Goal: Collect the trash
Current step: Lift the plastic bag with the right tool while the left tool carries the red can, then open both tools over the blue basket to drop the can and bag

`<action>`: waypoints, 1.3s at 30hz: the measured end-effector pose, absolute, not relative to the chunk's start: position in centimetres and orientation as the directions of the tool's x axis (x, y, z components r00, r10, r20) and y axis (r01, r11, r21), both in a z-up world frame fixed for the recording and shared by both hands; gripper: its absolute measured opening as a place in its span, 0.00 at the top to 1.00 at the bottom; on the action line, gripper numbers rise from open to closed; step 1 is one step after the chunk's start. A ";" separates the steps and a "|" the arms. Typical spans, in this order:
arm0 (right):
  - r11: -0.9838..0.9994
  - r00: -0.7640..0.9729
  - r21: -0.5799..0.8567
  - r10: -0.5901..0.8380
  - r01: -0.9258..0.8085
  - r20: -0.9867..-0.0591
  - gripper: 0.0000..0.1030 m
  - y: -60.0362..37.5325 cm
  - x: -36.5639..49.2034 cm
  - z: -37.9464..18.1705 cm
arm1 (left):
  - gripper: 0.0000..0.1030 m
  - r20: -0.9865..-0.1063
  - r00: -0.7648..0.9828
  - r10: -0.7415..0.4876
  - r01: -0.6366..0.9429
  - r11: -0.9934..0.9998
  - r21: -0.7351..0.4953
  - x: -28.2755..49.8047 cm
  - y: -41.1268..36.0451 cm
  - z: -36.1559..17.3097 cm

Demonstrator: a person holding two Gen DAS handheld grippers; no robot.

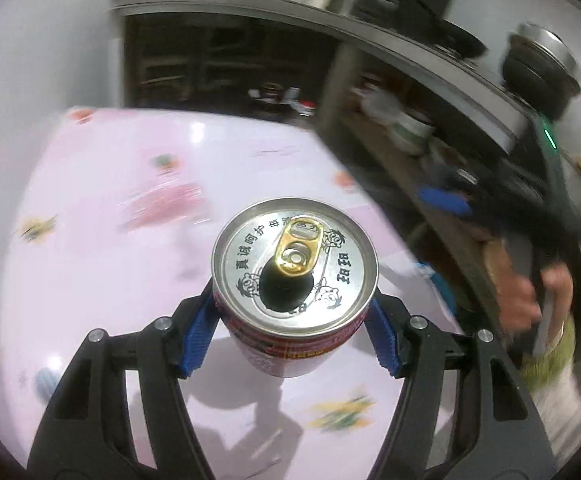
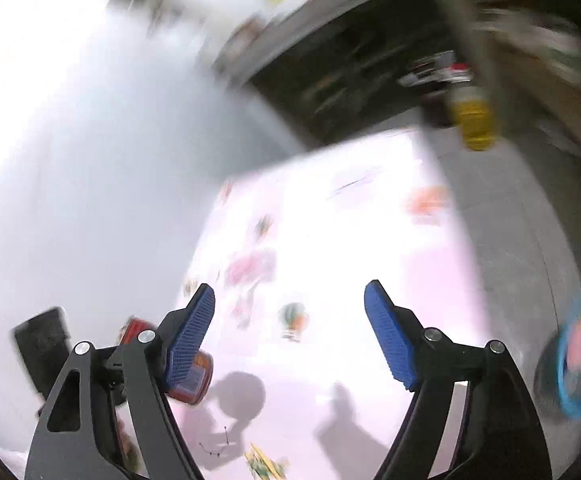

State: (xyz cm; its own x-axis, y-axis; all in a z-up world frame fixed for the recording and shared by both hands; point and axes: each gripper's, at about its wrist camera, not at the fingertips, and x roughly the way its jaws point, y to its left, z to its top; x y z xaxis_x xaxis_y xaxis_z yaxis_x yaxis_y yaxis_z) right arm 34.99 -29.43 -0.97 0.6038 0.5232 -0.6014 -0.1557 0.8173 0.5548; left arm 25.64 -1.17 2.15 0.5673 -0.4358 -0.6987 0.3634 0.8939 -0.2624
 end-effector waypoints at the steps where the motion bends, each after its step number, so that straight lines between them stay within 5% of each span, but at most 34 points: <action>1: 0.847 0.562 0.482 0.516 -0.224 -0.646 0.26 -25.9 37.4 -0.8 | 0.39 -0.702 0.572 -0.424 0.347 0.901 -0.261 25.5 0.3 1.7; 7: 0.828 0.497 -0.003 0.333 -0.560 -0.801 0.24 -9.8 45.5 -3.2 | 0.39 -0.708 0.576 -0.408 0.247 0.913 -0.325 25.3 7.8 -0.2; 13: 0.767 0.405 -0.074 0.252 -0.637 -0.879 0.24 -4.9 49.3 -7.7 | 0.39 -0.693 0.592 -0.411 0.213 0.909 -0.357 25.3 9.9 -0.6; 18: 0.765 0.373 -0.100 0.192 -0.636 -0.908 0.26 -4.3 50.1 -10.1 | 0.39 -0.693 0.592 -0.413 0.215 0.909 -0.358 25.2 9.1 -1.0; 20: 0.778 0.365 -0.080 0.199 -0.624 -0.910 0.52 -4.6 50.1 -10.1 | 0.39 -0.693 0.593 -0.409 0.211 0.910 -0.357 25.4 9.0 -1.0; 25: 0.815 0.381 -0.039 0.227 -0.578 -0.896 0.77 -6.6 49.4 -9.2 | 0.39 -0.692 0.600 -0.402 0.211 0.914 -0.348 25.5 8.5 -1.1; 34: 0.933 0.586 0.165 0.332 -0.321 -0.739 0.80 -19.2 42.1 -1.9 | 0.39 -0.663 0.588 -0.462 0.319 0.887 -0.335 26.5 3.3 0.5; 39: 0.980 0.763 0.189 0.080 0.056 -0.641 0.80 -31.9 31.4 0.3 | 0.39 -0.628 0.525 -0.574 0.476 0.810 -0.342 27.8 -4.0 2.6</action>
